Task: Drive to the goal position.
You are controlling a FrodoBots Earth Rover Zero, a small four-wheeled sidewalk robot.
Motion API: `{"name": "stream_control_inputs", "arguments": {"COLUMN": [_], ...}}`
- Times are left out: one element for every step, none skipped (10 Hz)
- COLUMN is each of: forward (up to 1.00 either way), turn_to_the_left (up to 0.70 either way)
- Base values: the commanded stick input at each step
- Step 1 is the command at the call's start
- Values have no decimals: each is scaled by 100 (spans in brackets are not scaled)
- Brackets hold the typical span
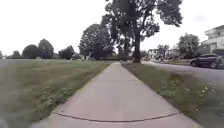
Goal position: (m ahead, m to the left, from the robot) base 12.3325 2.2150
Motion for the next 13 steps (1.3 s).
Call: {"name": "stream_control_inputs", "arguments": {"forward": [70, 70, 70, 70, 70, 70, 70, 70, 70, 70, 70, 70, 70], "turn_to_the_left": [0, 0, 0, 0, 0, 0, 0, 0, 0, 0, 0, 0, 0]}}
